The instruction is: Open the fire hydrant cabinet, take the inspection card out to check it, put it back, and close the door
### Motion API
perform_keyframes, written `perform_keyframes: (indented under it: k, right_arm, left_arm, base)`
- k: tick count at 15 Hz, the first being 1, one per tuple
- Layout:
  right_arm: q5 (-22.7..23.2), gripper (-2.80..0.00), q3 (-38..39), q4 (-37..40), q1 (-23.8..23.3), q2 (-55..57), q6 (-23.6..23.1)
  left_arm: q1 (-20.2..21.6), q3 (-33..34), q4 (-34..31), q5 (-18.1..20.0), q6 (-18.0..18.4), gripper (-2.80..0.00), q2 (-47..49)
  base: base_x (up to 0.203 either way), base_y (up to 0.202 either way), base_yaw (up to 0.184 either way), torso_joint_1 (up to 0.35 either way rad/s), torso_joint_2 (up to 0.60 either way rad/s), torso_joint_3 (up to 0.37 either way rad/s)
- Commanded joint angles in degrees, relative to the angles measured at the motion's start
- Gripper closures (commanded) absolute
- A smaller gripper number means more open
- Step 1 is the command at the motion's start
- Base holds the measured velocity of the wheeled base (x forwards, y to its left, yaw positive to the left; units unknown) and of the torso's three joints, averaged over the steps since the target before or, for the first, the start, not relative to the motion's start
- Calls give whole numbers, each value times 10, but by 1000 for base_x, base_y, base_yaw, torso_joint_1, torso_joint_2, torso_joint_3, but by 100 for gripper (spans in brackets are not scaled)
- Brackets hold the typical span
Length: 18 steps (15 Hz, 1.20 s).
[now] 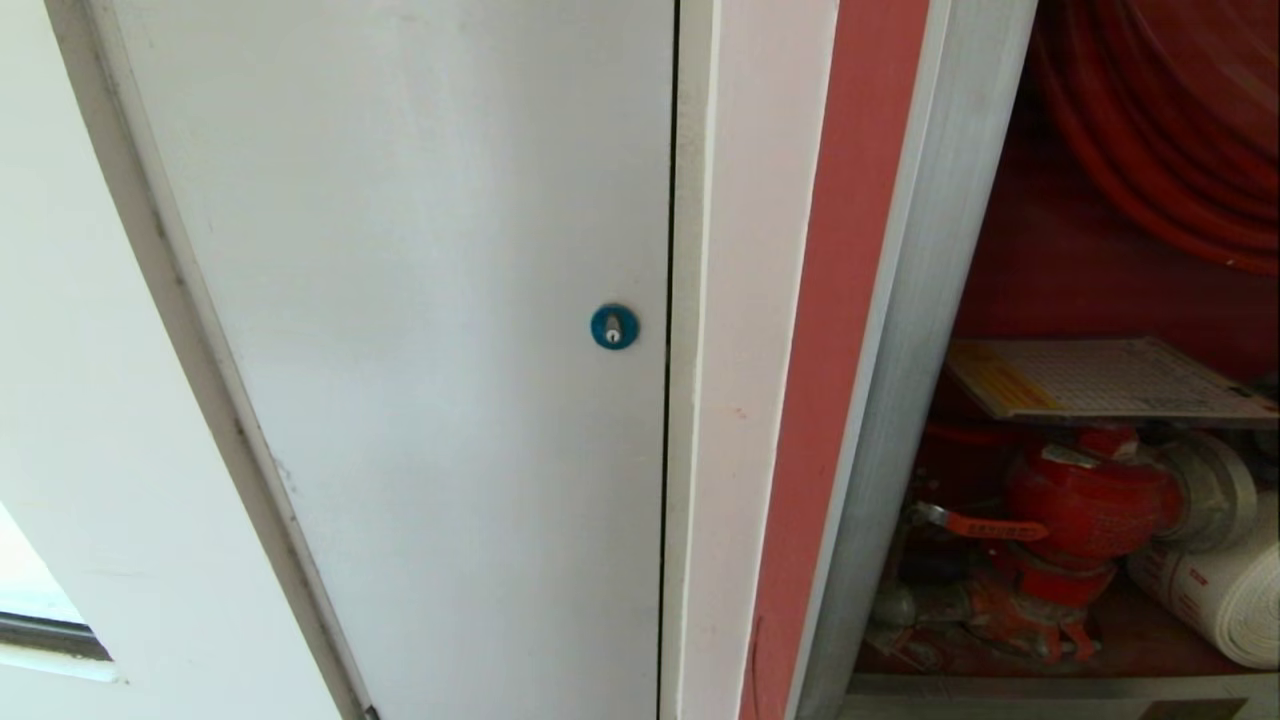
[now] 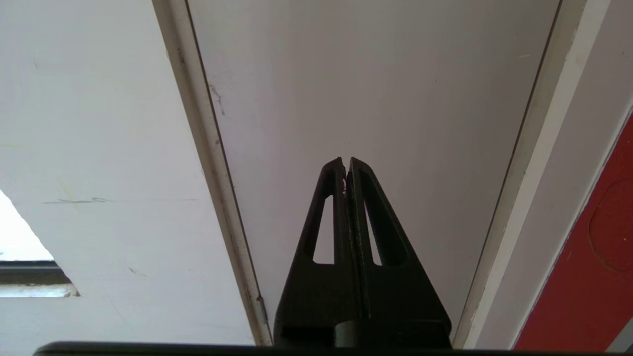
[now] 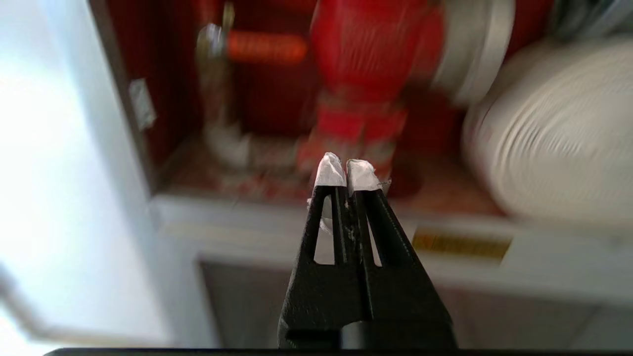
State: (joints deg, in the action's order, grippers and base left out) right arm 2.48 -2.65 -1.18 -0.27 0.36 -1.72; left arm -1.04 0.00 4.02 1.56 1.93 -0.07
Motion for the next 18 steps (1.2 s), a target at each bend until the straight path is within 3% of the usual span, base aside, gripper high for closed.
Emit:
perform_keyframes:
  k: [1, 3, 18]
  right_arm:
    - [-2, 0, 27, -14, 0, -4, -11]
    - [-6, 0, 25, 26, 0, -4, -13]
    - [-13, 0, 26, 17, 5, -4, 17]
  left_arm:
    - [0, 16, 1, 0, 0, 0, 1]
    - [0, 16, 1, 0, 0, 0, 0]
    - [0, 16, -1, 0, 0, 0, 1]
  base:
    - [0, 0, 0, 0, 0, 0]
    - [0, 0, 0, 0, 0, 0]
    - [0, 0, 0, 0, 0, 0]
